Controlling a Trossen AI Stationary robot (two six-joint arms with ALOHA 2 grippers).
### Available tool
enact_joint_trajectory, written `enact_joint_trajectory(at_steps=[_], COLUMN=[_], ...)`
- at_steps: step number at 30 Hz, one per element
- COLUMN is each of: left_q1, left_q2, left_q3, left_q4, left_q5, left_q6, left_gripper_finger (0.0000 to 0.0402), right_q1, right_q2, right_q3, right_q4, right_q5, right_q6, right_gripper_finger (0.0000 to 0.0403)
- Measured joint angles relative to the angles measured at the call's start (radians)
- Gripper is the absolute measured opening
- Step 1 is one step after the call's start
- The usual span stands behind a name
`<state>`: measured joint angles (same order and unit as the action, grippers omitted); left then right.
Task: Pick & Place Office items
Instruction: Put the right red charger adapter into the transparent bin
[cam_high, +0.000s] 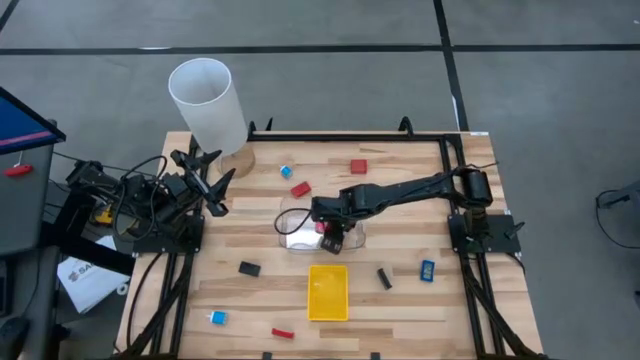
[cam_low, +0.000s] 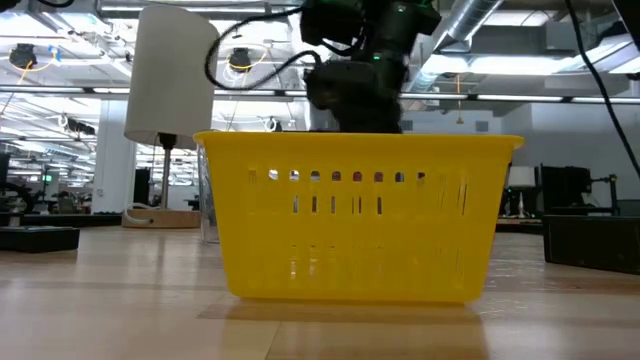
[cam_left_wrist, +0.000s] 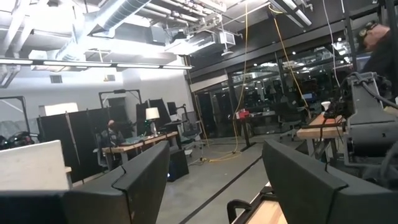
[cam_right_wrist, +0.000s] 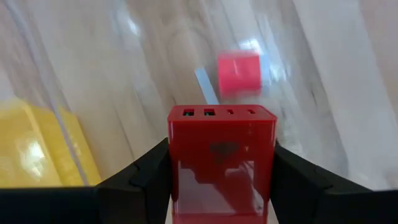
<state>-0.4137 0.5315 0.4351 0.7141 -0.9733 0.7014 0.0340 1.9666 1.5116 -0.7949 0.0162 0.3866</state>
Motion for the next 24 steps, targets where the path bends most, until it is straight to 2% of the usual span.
enact_joint_trajectory(at_steps=[10, 19, 24], left_q1=[0.000, 0.000, 0.000], left_q2=[0.002, 0.000, 0.001], left_q3=[0.000, 0.000, 0.000], left_q4=[0.000, 0.001, 0.001], left_q5=[0.001, 0.001, 0.001], left_q6=[-0.002, -0.002, -0.002], left_gripper_finger=[0.0253, 0.0253, 0.0253], right_q1=[-0.030, -0.049, -0.060], right_q2=[0.002, 0.002, 0.002], right_q3=[0.002, 0.002, 0.002], right_q4=[0.020, 0.127, 0.112], right_q5=[-0.020, -0.035, -0.041], right_q6=[-0.055, -0.069, -0.086], right_gripper_finger=[0.0199, 0.0199, 0.0199])
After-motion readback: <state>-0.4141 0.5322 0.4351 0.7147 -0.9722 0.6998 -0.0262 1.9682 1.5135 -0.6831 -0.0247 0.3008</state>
